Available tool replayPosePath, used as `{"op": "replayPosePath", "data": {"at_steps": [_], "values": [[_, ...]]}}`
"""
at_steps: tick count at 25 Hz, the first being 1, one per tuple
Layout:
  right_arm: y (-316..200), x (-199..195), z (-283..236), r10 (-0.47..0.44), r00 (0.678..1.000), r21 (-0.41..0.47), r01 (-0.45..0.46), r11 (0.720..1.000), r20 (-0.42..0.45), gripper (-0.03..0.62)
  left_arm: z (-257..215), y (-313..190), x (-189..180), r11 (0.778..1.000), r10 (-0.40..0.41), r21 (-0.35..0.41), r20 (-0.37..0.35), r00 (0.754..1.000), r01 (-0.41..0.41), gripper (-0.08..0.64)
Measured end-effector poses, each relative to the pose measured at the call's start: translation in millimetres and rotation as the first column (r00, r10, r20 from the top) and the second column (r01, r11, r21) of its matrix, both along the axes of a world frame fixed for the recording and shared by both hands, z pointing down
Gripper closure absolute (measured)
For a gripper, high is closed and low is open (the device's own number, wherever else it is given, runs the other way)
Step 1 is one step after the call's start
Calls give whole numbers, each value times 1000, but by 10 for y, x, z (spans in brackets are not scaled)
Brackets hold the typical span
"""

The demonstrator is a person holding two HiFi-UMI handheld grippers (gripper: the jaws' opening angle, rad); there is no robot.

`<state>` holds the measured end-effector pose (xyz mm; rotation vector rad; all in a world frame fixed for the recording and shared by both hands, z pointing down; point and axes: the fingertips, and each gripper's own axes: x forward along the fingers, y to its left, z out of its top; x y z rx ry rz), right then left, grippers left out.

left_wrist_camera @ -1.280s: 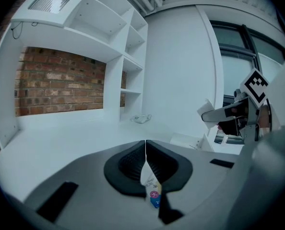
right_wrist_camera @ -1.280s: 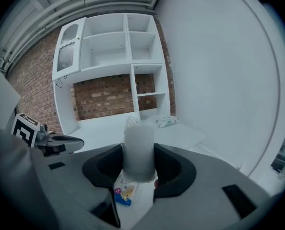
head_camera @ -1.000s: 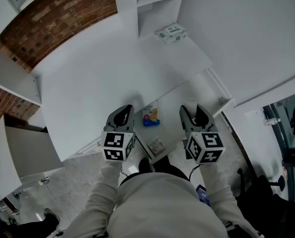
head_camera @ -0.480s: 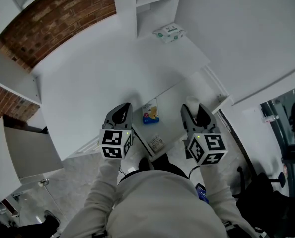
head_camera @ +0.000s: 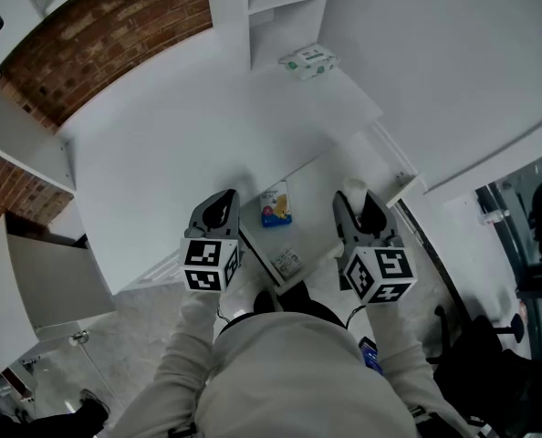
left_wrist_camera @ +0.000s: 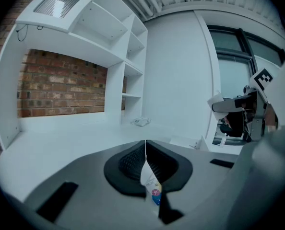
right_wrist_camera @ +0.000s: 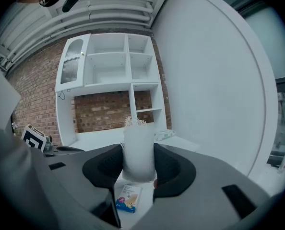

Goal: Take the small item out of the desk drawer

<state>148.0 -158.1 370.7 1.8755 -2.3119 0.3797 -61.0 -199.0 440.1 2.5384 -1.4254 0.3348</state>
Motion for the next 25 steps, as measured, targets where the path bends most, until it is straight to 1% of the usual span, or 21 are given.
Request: {"op": "replayPosePath", "data": {"at_steps": [25], "values": [[-60, 26, -18, 6, 1000, 5, -7, 1000, 17, 390, -46, -31, -32, 1000, -11, 8, -3, 1000, 11, 540]]}}
